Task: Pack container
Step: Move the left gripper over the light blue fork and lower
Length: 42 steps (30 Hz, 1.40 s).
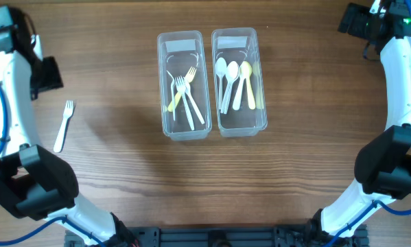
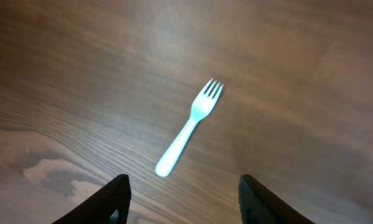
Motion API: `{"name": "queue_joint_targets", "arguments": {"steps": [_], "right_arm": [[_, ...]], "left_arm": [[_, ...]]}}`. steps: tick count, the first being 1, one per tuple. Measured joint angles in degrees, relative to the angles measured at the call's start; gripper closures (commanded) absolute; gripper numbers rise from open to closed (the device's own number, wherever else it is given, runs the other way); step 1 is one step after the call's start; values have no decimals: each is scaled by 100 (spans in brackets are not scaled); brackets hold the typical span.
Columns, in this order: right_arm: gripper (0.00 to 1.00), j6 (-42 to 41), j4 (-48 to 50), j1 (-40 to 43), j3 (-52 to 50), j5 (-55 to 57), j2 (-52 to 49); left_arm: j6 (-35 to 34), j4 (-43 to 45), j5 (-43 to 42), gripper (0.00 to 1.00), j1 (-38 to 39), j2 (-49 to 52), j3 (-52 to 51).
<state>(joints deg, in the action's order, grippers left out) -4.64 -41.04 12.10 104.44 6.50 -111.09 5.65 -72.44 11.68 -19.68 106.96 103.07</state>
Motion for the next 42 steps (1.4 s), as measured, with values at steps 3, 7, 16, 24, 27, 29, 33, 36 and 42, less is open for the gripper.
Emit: {"name": "queue_joint_targets", "arguments": {"steps": [3,7,16,24,27,29,33,36,42], "right_arm": [[0,0,-2,0,0,-2,0],[0,0,-2,0,0,0,0],[0,0,-2,-2,0,-2,0],[0,0,-2,-2,0,0,0],[0,0,-2,-2,0,-2,0],[0,0,-2,0,0,0,0],[0,0,-2,-2,0,-2,0],[0,0,0,0,0,0,0],[0,0,-2,0,0,-2,0]], "left_arm": [[356,7,-144,40,-223,0,-247],[855,243,-413,41,-426,0,-737],[1958,1318,-809,48,-730,2,-2103],[2240,1974,-861,36,-772,7,-2634],[2280,2170,-859,37,-772,42,-2669],[2293,2260,-861,39,-772,125,-2669],[2391,2369,-861,40,-772,361,-2669],[2413,2389,-868,42,-772,562,-2669],[2430,2509,-911,42,-772,824,-2673]]}}
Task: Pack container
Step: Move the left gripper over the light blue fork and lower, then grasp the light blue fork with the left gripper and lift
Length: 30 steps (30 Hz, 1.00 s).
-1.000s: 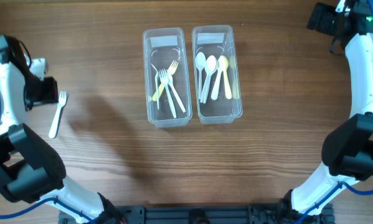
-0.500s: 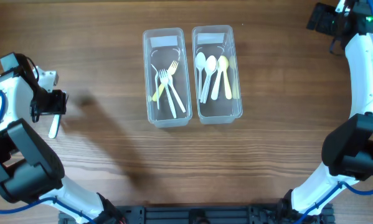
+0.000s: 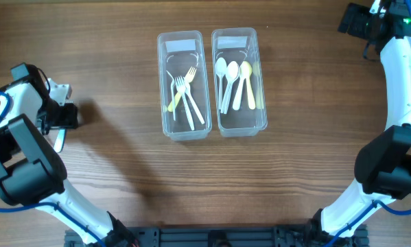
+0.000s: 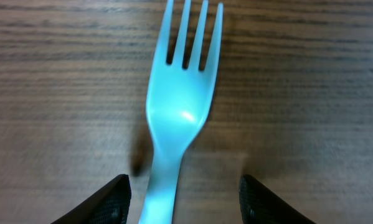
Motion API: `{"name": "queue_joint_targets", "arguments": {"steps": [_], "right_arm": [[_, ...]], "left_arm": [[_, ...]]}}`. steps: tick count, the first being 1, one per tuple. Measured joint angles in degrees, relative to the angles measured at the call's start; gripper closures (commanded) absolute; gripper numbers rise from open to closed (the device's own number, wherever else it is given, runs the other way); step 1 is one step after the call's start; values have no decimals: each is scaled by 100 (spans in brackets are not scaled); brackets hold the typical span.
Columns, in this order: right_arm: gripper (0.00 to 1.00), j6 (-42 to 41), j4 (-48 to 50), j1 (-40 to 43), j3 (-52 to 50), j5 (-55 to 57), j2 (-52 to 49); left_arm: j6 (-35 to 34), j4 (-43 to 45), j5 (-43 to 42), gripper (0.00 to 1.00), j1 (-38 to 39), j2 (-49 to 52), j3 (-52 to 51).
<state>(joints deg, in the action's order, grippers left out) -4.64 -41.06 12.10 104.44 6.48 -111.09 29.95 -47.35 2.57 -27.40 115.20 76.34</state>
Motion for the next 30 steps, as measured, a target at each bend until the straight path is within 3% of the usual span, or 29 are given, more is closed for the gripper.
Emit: {"name": "queue_joint_targets", "arguments": {"steps": [3,8,15,22,30], "right_arm": [[0,0,-2,0,0,2,0],[0,0,2,0,0,0,0],[0,0,0,0,0,2,0],[0,0,2,0,0,2,0],[0,0,0,0,0,2,0]], "left_arm": [[2,31,-48,50,0,59,7],[74,28,-127,79,-7,68,7],[9,4,-164,92,-4,72,7],[-162,-240,-74,96,-7,144,210],[-684,-822,-39,96,66,197,1816]]}}
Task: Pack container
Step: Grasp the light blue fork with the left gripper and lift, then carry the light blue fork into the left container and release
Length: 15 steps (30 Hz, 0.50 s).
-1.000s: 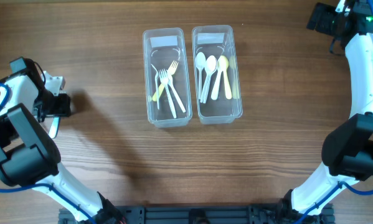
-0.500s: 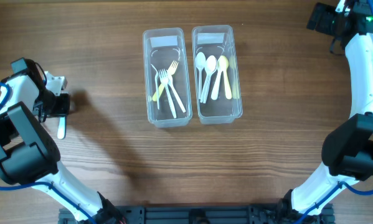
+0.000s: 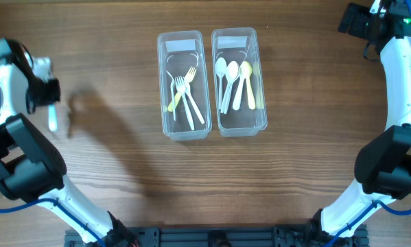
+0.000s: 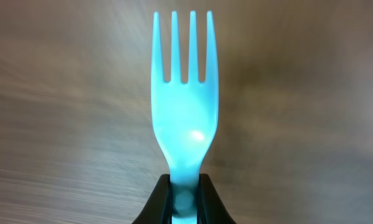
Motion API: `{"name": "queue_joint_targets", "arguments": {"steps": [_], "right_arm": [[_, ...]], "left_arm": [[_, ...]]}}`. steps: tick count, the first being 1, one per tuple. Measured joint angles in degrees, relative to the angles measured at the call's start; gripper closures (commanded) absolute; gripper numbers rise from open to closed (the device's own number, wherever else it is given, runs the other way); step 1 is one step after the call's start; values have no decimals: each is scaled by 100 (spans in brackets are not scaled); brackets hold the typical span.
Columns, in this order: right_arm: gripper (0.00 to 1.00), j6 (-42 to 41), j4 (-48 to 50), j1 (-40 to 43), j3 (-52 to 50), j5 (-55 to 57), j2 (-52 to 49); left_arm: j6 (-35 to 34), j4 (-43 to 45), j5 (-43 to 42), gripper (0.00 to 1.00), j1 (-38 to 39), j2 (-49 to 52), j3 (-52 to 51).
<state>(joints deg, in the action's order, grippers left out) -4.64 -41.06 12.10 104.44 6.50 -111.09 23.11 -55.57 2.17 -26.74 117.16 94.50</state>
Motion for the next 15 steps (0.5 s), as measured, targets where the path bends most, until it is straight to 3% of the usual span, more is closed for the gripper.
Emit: {"name": "queue_joint_targets", "arguments": {"steps": [7,15], "right_arm": [[0,0,0,0,0,-2,0],[0,0,0,0,0,0,0]], "left_arm": [[-584,-188,-649,96,697,-146,984],[-1746,-164,-1521,96,2159,-260,1121]]}}
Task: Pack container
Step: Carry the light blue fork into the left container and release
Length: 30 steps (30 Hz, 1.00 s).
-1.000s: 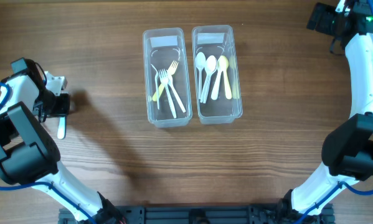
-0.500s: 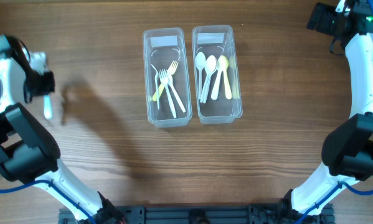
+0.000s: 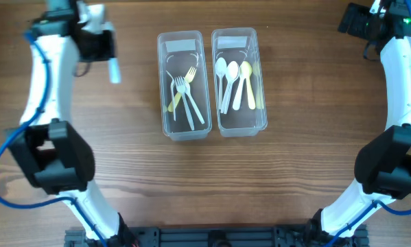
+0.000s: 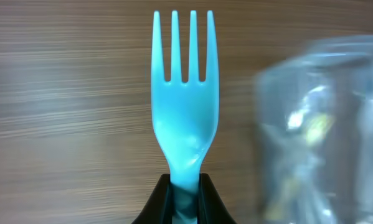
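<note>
My left gripper is shut on the handle of a pale blue plastic fork, tines pointing away from the wrist. In the overhead view the left gripper holds the fork above the table, just left of the fork container. That clear container holds several forks, and its blurred corner shows at the right of the left wrist view. A second clear container to its right holds several spoons. The right gripper is out of view beyond the top right corner.
The two clear containers stand side by side at the table's middle back. The right arm runs down the right edge. The left arm runs down the left side. Bare wood lies in front of the containers.
My left gripper, still shut on the fork, has moved from the far left of the table to the back, close beside the left container. The right arm has not moved.
The fork first lay on the table at the left with my left gripper open above it. Then the open gripper was down around its handle. Then it was shut on the fork and lifted, and now holds it beside the fork container.
</note>
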Motion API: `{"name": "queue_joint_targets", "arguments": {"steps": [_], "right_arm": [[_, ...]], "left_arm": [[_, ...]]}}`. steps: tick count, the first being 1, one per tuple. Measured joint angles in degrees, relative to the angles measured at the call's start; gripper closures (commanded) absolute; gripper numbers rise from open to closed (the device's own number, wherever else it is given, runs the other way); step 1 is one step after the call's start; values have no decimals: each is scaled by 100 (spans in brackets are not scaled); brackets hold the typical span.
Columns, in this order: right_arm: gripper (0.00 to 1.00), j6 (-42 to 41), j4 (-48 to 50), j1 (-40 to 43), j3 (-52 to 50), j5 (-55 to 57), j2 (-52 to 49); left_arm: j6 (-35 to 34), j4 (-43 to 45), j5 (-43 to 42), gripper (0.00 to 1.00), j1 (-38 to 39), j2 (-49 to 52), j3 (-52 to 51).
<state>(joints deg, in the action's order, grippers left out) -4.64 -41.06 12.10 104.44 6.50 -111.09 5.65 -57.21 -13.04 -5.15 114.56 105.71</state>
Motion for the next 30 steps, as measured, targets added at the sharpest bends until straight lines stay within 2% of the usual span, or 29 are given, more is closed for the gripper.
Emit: {"name": "queue_joint_targets", "arguments": {"steps": [7,9,16,20,23,25,27,28,30], "right_arm": [[0,0,2,0,0,-2,0],[0,0,2,0,0,-2,0],[0,0,2,0,0,0,0],[0,0,0,0,0,0,0],[0,0,2,0,0,0,0],[0,0,2,0,0,0,0],[0,0,0,0,0,0,0],[0,0,0,0,0,0,0],[0,0,2,0,0,0,0]], "left_arm": [[-1113,0,-190,96,1115,0,0],[-1663,-2,-212,96,1543,0,0],[-2114,-109,-122,96,2227,0,0],[-2173,-192,15,96,2382,0,0],[-2201,-247,92,93,2389,0,0],[-2221,-297,122,85,2371,0,0],[-2236,-361,144,46,2361,0,0],[-2240,-400,146,38,2356,0,0],[-2256,-450,162,30,2356,0,0]]}}
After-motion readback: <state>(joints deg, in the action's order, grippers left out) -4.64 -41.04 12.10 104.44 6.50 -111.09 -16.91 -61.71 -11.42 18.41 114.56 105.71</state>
